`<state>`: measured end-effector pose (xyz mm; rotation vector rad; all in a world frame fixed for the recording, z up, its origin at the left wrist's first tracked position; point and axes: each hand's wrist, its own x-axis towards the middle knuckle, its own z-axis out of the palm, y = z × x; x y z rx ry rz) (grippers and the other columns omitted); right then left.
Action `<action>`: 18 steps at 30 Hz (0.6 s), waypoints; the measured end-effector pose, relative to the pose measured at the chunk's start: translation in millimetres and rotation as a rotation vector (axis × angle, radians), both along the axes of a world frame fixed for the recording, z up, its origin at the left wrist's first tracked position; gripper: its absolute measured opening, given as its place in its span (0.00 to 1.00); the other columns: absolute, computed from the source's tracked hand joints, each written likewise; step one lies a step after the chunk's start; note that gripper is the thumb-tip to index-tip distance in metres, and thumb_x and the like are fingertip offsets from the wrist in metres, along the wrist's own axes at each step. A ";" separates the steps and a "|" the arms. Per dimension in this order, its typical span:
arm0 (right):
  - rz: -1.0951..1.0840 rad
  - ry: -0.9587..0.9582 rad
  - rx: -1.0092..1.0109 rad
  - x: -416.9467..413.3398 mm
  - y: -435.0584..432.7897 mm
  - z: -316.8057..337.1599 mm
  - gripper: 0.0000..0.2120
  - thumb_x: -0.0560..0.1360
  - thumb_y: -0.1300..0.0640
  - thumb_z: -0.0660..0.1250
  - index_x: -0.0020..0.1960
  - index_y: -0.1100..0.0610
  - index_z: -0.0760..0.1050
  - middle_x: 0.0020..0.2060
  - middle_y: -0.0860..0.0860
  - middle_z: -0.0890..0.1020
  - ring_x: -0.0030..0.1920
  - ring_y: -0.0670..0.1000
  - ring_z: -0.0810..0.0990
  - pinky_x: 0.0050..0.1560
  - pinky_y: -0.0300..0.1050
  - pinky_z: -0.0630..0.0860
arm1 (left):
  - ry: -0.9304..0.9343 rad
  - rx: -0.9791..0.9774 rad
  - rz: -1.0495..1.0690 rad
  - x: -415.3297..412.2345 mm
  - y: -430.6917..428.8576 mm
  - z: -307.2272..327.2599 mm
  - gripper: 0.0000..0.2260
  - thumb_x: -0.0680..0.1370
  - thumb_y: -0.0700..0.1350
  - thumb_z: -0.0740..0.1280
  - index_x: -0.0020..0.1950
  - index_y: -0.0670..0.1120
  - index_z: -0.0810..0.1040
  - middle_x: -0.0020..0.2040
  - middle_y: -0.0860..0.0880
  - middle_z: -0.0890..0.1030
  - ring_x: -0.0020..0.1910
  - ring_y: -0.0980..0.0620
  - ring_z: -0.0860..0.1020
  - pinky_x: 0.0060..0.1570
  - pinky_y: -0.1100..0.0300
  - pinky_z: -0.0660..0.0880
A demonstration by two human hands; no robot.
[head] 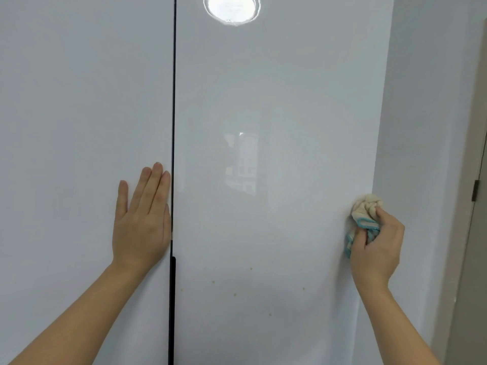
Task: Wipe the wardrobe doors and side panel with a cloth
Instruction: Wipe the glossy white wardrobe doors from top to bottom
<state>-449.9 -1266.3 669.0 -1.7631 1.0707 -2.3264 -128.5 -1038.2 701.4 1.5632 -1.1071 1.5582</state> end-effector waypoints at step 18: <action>0.370 0.149 -0.291 161.1 133.7 -32.5 0.27 0.67 0.68 0.63 0.64 0.52 0.71 0.61 0.48 0.73 0.58 0.44 0.69 0.61 0.41 0.67 | 0.014 0.022 0.008 -0.3 2.8 0.5 0.25 0.78 0.36 0.57 0.76 0.38 0.60 0.77 0.43 0.60 0.77 0.45 0.57 0.74 0.40 0.53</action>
